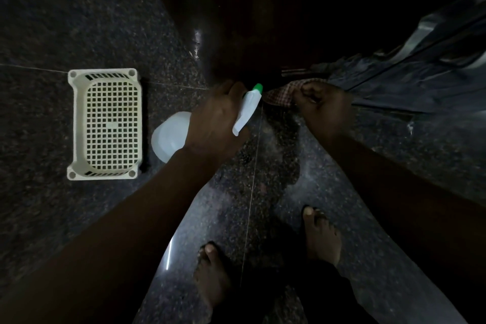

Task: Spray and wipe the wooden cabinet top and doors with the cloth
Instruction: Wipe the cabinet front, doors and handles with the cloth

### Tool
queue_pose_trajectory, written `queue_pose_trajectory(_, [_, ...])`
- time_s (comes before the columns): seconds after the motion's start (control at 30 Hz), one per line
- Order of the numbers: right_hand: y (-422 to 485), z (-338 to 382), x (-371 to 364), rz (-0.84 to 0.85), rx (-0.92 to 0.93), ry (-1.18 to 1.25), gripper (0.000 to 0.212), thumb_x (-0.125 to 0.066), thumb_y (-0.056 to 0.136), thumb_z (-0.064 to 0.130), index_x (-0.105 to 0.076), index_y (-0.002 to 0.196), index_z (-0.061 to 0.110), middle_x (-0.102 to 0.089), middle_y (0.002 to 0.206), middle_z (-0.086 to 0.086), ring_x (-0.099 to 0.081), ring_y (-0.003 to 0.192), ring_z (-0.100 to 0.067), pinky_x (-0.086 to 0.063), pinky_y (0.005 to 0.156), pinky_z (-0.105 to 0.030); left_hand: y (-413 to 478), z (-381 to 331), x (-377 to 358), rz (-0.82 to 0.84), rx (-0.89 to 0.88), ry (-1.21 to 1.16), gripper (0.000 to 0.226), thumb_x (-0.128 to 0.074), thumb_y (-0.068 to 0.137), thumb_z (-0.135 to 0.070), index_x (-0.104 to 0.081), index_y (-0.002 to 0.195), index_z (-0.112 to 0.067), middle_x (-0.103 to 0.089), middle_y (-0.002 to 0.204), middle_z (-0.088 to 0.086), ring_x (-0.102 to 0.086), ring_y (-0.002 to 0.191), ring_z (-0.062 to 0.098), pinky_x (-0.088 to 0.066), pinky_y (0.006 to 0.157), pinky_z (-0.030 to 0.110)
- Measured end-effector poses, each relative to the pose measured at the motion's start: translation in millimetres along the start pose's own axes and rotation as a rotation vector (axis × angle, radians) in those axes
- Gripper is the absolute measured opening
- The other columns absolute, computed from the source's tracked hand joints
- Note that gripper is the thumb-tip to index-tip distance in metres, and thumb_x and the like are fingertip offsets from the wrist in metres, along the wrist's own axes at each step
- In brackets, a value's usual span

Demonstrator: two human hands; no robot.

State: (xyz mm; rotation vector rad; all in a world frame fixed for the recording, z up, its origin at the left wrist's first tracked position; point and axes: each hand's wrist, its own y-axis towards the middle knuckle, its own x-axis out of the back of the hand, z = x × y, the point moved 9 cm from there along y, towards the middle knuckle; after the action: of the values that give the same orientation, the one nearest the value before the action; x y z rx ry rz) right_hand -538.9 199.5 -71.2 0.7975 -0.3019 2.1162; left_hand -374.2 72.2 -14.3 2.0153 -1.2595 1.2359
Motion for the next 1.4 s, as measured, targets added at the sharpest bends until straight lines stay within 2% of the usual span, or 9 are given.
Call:
queue_pose_trajectory(0.1, [-0.1,-11.8,-5.3,0.031,-0.06,-0.03,0.038,-0.067,0.085,0.037,-0.077,0.091,0.002,-0.077,0.088,-0.013,-0.072,0.081,-0.022,-0.058,0.074,-0.036,3.4,0.2,-4.0,0.009,-0.004,0.022,0.036,-0.043,0.076,-0.022,-0.056,0.103,-0.001,-0.056,0.095,0.013,-0.054,0.081,0.03,-0.045,0.056,0.039])
queue_pose_trajectory(0.23, [0.8,-1.3,-0.4,0.034,-0.045,0.007,0.034,-0.065,0.087,0.034,-0.076,0.083,0.002,-0.075,0.078,-0.008,-0.07,0.073,-0.015,-0.058,0.068,-0.033,3.5,-0.5,-7.6,0.025,0.007,0.053,0.049,-0.034,0.076,-0.028,-0.057,0.111,-0.002,-0.056,0.099,0.013,-0.053,0.083,0.027,-0.041,0.057,0.034])
queue_pose_trajectory(0.37, [-0.7,25.8,24.3,-0.065,-0.007,0.121,0.018,-0.071,0.091,0.021,-0.077,0.087,0.004,-0.069,0.078,0.006,-0.063,0.068,0.005,-0.045,0.066,-0.007,-1.5,-8.7,-1.8,0.003,-0.009,0.009,0.052,-0.037,0.074,-0.027,-0.058,0.112,0.001,-0.059,0.1,0.017,-0.056,0.084,0.031,-0.041,0.06,0.032])
queue_pose_trajectory(0.53, [0.5,35.5,35.6,-0.066,0.045,0.202,0.014,-0.071,0.093,0.015,-0.075,0.086,0.003,-0.066,0.074,0.007,-0.063,0.07,0.01,-0.042,0.066,-0.005,-4.9,-13.8,0.2,0.012,-0.007,0.008,0.053,-0.04,0.073,-0.027,-0.057,0.114,0.003,-0.061,0.099,0.019,-0.057,0.084,0.033,-0.034,0.066,0.028])
queue_pose_trajectory(0.7, [0.3,3.7,8.6,-0.044,-0.057,0.167,0.021,-0.075,0.089,0.02,-0.076,0.088,0.0,-0.073,0.08,-0.004,-0.065,0.076,-0.001,-0.051,0.067,-0.013,-0.4,-6.3,-5.3,0.028,0.014,0.007,0.043,-0.04,0.077,-0.026,-0.058,0.105,0.0,-0.058,0.096,0.014,-0.054,0.08,0.025,-0.042,0.06,0.033])
queue_pose_trajectory(0.9, [1.7,12.1,9.3,-0.065,-0.03,0.155,0.022,-0.076,0.088,0.02,-0.078,0.094,0.0,-0.069,0.086,0.006,-0.067,0.079,-0.001,-0.053,0.072,-0.011,0.1,-4.0,-2.0,0.027,0.007,0.015,0.051,-0.036,0.074,-0.03,-0.057,0.109,0.001,-0.059,0.099,0.015,-0.056,0.085,0.03,-0.044,0.061,0.035])
queue_pose_trajectory(1.13, [7.4,55.4,22.2,-0.006,0.12,0.23,0.014,-0.072,0.093,0.012,-0.075,0.082,0.004,-0.061,0.07,0.019,-0.06,0.066,0.013,-0.041,0.066,-0.003,0.3,-11.3,1.3,0.03,0.015,0.025,0.048,-0.036,0.076,-0.029,-0.058,0.108,-0.001,-0.058,0.098,0.013,-0.054,0.084,0.027,-0.044,0.063,0.037])
queue_pose_trajectory(1.3, [2.5,12.6,13.2,-0.036,0.031,0.155,0.011,-0.075,0.089,0.012,-0.075,0.08,0.004,-0.064,0.069,0.009,-0.061,0.066,0.015,-0.04,0.064,-0.002,-1.6,-10.8,1.6,-0.003,-0.003,-0.02,0.038,-0.042,0.075,-0.024,-0.057,0.1,0.0,-0.058,0.092,0.013,-0.054,0.079,0.026,-0.04,0.059,0.034])
queue_pose_trajectory(1.4, [-1.4,-18.3,15.2,-0.084,-0.039,0.067,0.013,-0.075,0.085,0.019,-0.078,0.085,0.006,-0.068,0.076,0.008,-0.062,0.068,0.008,-0.045,0.066,-0.011,-2.3,-11.8,-0.4,-0.017,-0.009,-0.016,0.032,-0.044,0.077,-0.019,-0.057,0.097,0.001,-0.058,0.091,0.014,-0.054,0.076,0.026,-0.04,0.057,0.034])
